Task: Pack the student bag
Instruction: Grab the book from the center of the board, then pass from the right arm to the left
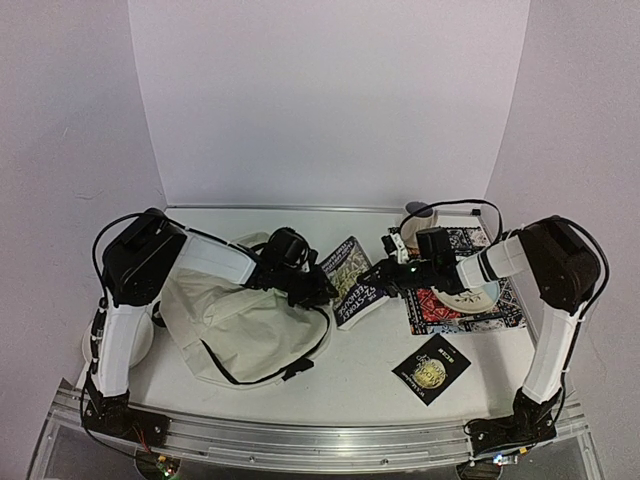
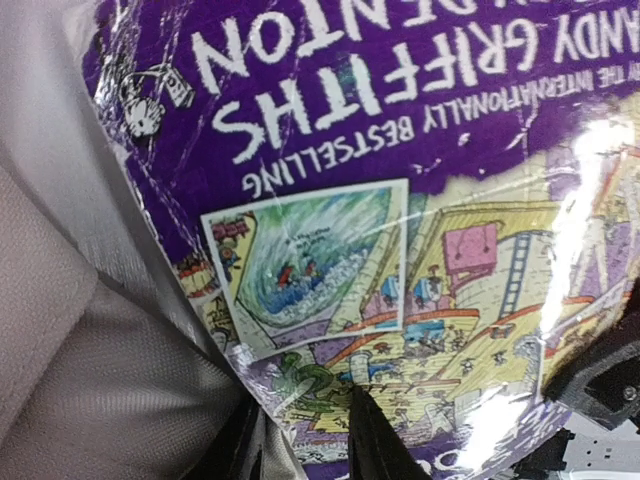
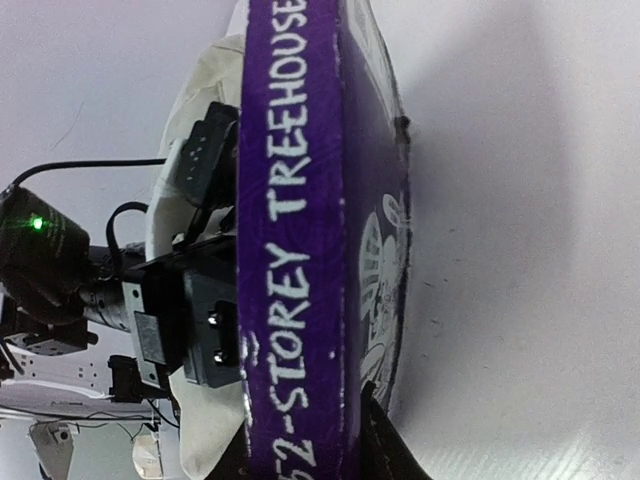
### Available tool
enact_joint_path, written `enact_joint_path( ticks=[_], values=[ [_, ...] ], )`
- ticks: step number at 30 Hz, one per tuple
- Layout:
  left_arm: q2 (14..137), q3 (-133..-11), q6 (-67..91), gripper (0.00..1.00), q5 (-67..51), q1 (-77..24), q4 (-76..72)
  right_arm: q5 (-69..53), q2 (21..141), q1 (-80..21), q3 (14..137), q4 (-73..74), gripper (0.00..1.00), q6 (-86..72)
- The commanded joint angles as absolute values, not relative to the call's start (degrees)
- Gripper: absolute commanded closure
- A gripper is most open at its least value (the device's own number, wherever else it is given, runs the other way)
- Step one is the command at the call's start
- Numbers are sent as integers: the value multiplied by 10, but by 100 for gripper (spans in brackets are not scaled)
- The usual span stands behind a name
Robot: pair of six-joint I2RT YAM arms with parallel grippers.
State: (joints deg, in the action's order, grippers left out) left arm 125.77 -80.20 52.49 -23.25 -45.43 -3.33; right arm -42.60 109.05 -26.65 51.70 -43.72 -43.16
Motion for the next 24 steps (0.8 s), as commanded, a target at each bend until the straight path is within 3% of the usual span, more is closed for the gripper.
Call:
enact_joint_path(
  ticks=[1, 11, 20, 24],
  values=[
    [1201, -797, 528, 66, -259, -464, -87, -472, 1026, -281, 523, -418, 81, -423],
    [1050, -736, 517, 33, -209, -444, -90, -456, 914, -279, 513, -410, 95, -441],
    [942, -638, 567, 13, -185, -441, -155, -443, 851, -299, 479, -521, 100, -525],
    [909, -596, 593, 9, -197, -441, -214, -438, 837, -317, 472, -578, 100, -564]
  ],
)
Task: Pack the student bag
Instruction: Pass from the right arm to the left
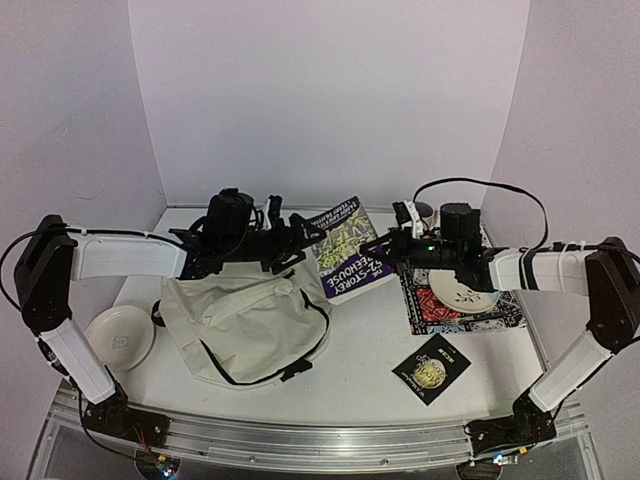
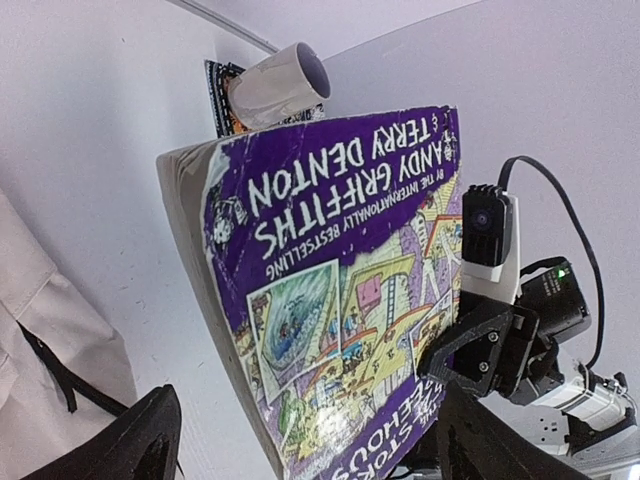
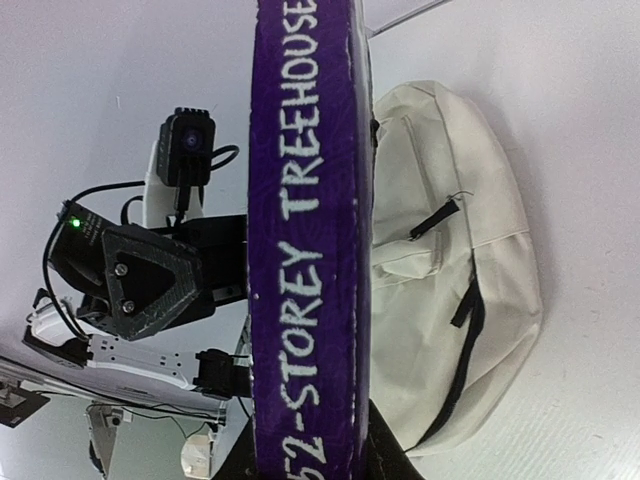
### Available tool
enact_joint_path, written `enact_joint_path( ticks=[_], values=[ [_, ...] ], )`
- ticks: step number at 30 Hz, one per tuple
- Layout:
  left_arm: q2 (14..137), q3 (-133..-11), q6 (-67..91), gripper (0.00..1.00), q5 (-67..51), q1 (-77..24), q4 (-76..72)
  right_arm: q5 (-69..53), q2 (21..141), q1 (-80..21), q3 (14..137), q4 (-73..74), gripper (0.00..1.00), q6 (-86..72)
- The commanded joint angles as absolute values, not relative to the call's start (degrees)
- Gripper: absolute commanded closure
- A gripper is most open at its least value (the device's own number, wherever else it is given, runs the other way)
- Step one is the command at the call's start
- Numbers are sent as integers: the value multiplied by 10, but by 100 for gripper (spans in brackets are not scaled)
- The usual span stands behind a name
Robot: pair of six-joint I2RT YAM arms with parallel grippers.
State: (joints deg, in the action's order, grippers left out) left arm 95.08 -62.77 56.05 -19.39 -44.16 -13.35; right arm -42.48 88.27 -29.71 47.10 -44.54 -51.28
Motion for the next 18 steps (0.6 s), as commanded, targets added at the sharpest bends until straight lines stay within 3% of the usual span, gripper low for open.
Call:
enact_joint_path(
  ticks=[1, 10, 15, 18],
  values=[
    [903, -588, 598, 8, -198, -441, -224, -438, 834, -321, 470, -600, 100, -578],
    [879, -523, 654, 9, -239, -441, -352, -431, 831, -362, 481, -701, 100, -633],
    [870, -485, 700, 19, -264, -441, -460, -432, 839, -364, 473, -773, 100, -675],
    [864, -477, 713, 32, -272, -442, -490, -430, 842, -366, 475, -783, 100, -680]
  ],
)
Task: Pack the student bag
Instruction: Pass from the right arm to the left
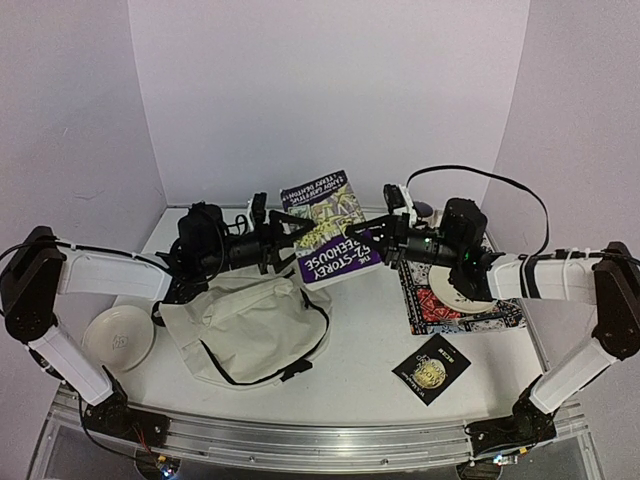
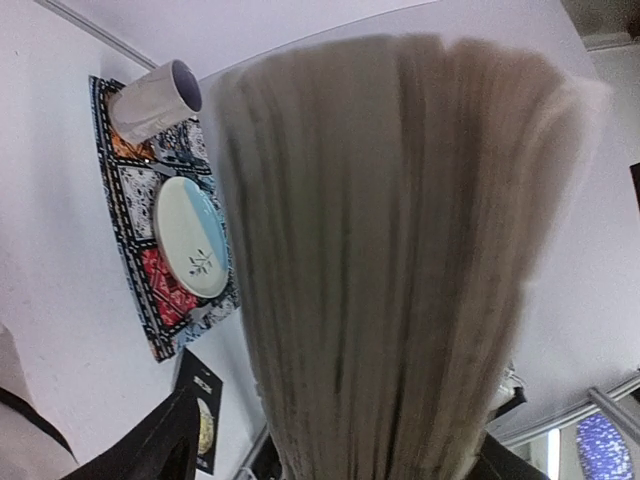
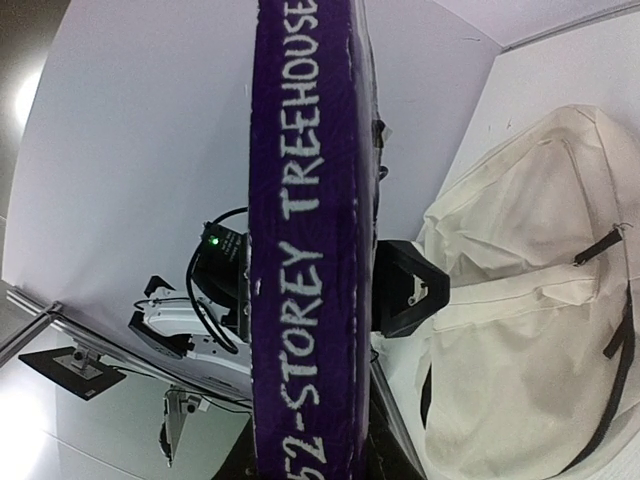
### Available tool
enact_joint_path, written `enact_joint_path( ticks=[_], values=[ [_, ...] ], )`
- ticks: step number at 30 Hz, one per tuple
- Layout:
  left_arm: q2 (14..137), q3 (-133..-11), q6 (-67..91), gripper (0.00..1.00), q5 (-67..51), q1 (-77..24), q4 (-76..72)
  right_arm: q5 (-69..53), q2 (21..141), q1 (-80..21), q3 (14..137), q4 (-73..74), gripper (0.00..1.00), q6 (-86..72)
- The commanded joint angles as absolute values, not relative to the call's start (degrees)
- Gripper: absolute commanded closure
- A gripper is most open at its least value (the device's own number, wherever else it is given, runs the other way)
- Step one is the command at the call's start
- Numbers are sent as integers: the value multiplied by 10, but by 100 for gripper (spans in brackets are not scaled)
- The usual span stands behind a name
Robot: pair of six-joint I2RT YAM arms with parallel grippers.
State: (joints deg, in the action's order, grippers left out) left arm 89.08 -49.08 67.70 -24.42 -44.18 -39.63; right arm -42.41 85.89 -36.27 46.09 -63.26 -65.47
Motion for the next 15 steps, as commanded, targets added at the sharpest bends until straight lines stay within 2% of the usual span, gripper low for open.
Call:
enact_joint_path(
  ticks=[1, 6, 9, 13, 15],
  values=[
    [860, -474, 718, 38, -271, -442, -500, -430, 844, -366, 476, -783, 100, -681],
    [837, -462, 730, 62, -268, -442, -528, -430, 855, -370, 483, -785, 100, -683],
    [828, -461, 735, 81, -264, -443, -533, -414, 858, -377, 485, -776, 100, -676],
    [811, -452, 738, 98, -242, -443, -538, -380, 856, -393, 481, -752, 90, -660],
    [801, -443, 739, 100, -220, -443, -539, -348, 850, -401, 471, -746, 78, -656]
  ],
)
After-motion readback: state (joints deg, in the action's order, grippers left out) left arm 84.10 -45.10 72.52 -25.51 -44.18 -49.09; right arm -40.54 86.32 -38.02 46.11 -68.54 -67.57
